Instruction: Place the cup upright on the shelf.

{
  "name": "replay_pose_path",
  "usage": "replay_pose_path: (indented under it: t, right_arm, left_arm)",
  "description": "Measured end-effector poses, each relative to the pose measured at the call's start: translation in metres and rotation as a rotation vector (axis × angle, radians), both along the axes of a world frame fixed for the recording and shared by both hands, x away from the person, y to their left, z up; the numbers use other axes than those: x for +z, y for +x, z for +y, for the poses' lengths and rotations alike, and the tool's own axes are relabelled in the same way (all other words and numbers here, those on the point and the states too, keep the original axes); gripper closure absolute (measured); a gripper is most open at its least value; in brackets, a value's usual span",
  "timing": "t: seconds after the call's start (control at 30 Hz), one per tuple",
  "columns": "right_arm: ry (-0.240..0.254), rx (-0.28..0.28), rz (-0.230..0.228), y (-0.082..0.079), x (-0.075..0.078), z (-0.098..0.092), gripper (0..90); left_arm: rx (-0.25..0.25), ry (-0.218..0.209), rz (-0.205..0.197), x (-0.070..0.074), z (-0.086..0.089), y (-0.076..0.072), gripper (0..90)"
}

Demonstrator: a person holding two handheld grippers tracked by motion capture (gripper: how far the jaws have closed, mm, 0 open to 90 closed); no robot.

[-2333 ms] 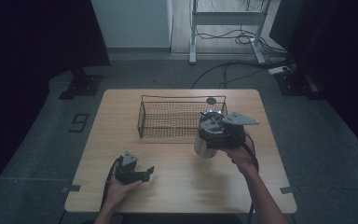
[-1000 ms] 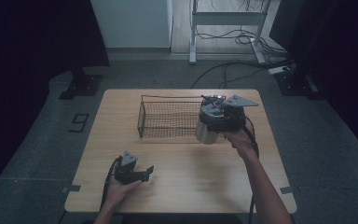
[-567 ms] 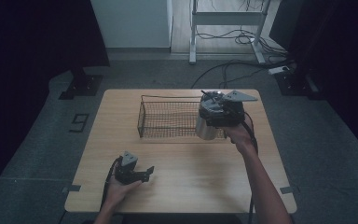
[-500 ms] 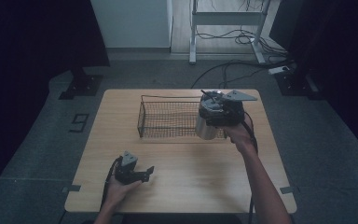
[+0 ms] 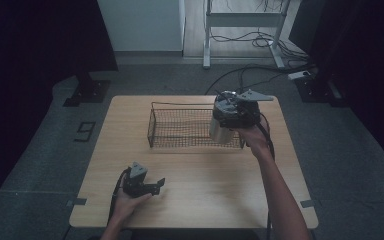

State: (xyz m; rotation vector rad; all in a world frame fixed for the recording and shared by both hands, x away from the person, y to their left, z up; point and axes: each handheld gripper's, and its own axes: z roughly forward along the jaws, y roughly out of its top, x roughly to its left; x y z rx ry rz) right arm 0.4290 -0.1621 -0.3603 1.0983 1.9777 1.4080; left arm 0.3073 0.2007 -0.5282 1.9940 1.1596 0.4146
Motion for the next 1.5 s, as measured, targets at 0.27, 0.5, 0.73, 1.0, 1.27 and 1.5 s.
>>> replay_pose_path:
  t: [0.27,0.5,0.73,1.0,1.27,1.5]
  right_arm:
    - [-0.008,-0.005,0.008,0.008,0.000,0.000,3.5]
    - [-0.005,-0.015,0.015,0.015,-0.001,0.001,3.4]
    - [-0.011,-0.021,0.025,0.023,-0.003,0.003,3.5]
    - [-0.016,-0.037,0.034,0.036,-0.006,0.004,3.4]
    - [-0.009,-0.046,0.046,0.047,-0.014,0.002,3.5]
    - [-0.018,-0.055,0.052,0.056,-0.019,0.003,3.4]
  left_arm:
    - [0.001,0.001,-0.003,0.000,0.000,0.000,15.6]
    - [0.002,-0.001,-0.005,0.000,0.001,0.000,15.6]
    - [0.006,-0.003,-0.006,0.001,0.002,0.000,15.7]
    - [0.006,-0.007,-0.007,0.001,0.004,0.000,15.7]
    - [0.006,0.002,-0.012,0.001,0.003,0.000,15.8]
    - [0.007,0.001,-0.015,0.001,0.004,0.000,16.0]
